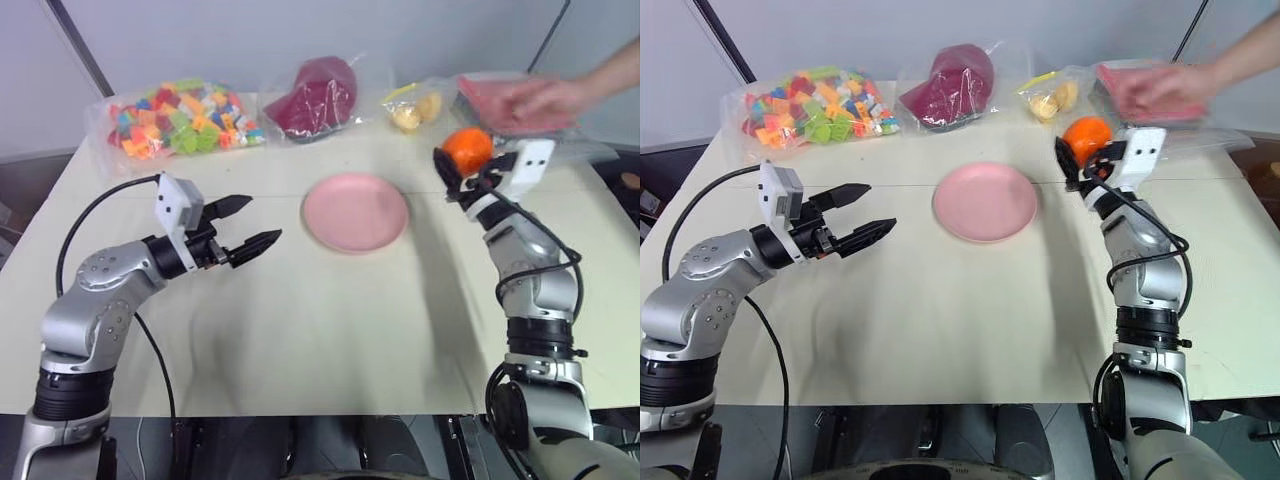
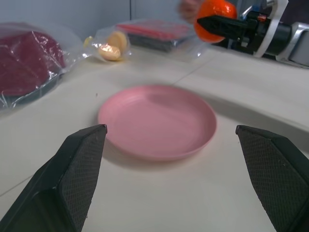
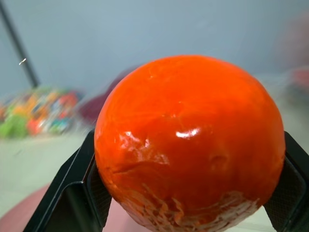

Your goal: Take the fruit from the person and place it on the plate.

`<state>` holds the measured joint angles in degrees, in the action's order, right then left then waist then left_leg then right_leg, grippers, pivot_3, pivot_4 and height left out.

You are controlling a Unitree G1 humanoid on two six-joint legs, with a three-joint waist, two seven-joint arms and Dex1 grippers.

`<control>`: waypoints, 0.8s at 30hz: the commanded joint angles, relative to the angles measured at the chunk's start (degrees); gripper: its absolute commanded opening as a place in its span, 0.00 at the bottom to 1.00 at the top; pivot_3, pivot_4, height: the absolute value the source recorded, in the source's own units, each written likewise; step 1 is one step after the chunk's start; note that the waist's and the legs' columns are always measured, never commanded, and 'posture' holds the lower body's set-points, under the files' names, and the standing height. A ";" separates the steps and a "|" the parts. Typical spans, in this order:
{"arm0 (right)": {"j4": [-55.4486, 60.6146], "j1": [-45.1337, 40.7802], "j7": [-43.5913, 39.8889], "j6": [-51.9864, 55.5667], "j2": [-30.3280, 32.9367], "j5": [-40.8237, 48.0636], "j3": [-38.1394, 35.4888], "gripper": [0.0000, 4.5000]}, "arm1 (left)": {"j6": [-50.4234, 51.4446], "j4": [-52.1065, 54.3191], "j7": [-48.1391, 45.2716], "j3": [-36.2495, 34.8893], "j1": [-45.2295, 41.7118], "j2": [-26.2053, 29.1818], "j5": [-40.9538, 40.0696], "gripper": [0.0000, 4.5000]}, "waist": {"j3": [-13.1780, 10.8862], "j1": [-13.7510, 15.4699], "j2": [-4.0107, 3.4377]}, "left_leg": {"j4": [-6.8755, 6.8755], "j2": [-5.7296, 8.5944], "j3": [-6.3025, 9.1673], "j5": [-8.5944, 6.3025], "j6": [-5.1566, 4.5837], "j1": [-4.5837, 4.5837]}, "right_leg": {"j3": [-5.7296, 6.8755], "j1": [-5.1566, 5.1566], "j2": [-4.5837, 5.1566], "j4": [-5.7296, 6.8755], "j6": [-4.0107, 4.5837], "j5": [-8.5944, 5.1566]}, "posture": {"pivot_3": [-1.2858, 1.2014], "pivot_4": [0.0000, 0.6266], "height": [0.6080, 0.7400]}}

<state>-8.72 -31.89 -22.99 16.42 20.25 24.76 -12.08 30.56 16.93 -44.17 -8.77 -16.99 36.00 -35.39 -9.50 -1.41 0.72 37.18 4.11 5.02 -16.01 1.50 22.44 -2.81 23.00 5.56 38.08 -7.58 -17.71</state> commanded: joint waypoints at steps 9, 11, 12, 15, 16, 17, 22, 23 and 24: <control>-5.98 -2.85 -1.87 1.45 -5.05 -6.55 9.70 0.72 | -1.51 0.19 0.70 -2.38 5.00 0.69 1.85 1.00 | 0.00 -0.70 0.00 | 0.00 0.03 0.01 0.03 0.06 0.06 | 0.00 0.07 0.04 0.01 0.01 0.00 | 0.52 0.24 1.00; -6.83 -3.33 -2.25 1.20 -5.30 -6.82 9.63 0.72 | -1.72 0.59 1.06 -2.45 5.58 0.60 2.12 1.00 | 0.00 -0.95 0.00 | -0.01 0.03 0.01 0.04 0.06 0.06 | 0.00 0.08 0.03 0.01 0.01 0.00 | 0.52 0.24 1.00; -7.24 -3.56 -2.35 1.11 -5.40 -6.92 9.51 0.83 | -1.75 0.68 1.19 -2.50 5.74 0.53 2.19 1.00 | 0.00 -1.00 0.00 | -0.01 0.03 0.01 0.04 0.06 0.06 | 0.00 0.08 0.03 0.01 0.01 0.01 | 0.52 0.24 1.00; -7.80 -3.79 -3.45 1.11 -5.61 -6.32 8.97 0.99 | -1.81 1.05 1.46 -2.59 6.23 0.34 2.40 1.00 | 0.00 -1.03 0.00 | -0.02 0.03 0.01 0.04 0.06 0.06 | 0.00 0.08 0.03 0.01 0.01 0.01 | 0.52 0.24 1.00; -7.02 -3.43 -5.30 1.43 -5.46 -5.43 9.13 0.99 | -1.85 1.17 1.58 -2.59 6.39 0.27 2.48 1.00 | 0.00 -1.05 0.00 | -0.02 0.03 0.01 0.04 0.06 0.06 | 0.00 0.09 0.03 0.01 0.01 0.01 | 0.52 0.24 1.00; -6.41 -3.19 -6.29 1.71 -5.38 -4.99 9.21 0.99 | -1.92 1.19 1.67 -2.57 6.48 0.23 2.53 1.00 | 0.00 -1.06 0.00 | -0.03 0.03 0.01 0.04 0.06 0.06 | 0.00 0.09 0.03 0.01 0.01 0.00 | 0.52 0.24 1.00; -4.80 -3.18 -5.04 0.33 -4.48 -7.82 9.47 0.99 | -2.71 0.06 2.18 -2.64 6.24 0.07 3.10 1.00 | 0.00 -1.03 0.00 | -0.03 0.02 0.01 0.03 0.06 0.06 | 0.00 0.09 0.03 0.01 0.01 0.01 | 0.52 0.24 1.00; -4.30 -3.18 -5.32 0.22 -4.20 -7.96 9.48 0.99 | -2.89 -0.28 2.34 -2.69 6.10 0.04 3.24 1.00 | 0.00 -1.02 0.00 | -0.03 0.02 0.01 0.03 0.06 0.06 | 0.00 0.09 0.03 0.01 0.01 0.01 | 0.52 0.24 1.00; -3.58 -3.16 -5.31 0.33 -3.98 -7.94 9.15 0.99 | -3.10 -0.59 2.53 -2.81 6.02 -0.02 3.35 1.00 | 0.00 -1.03 0.00 | -0.03 0.03 0.01 0.03 0.06 0.06 | 0.00 0.09 0.03 0.01 0.01 0.01 | 0.52 0.24 1.00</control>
<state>-15.91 -34.23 -28.19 18.16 15.41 17.01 -2.27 28.93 15.85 -42.02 -9.95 -10.27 35.90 -32.54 -9.50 -2.43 0.73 37.15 4.14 5.03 -15.98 1.57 22.50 -2.81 23.09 5.59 38.09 -7.57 -17.71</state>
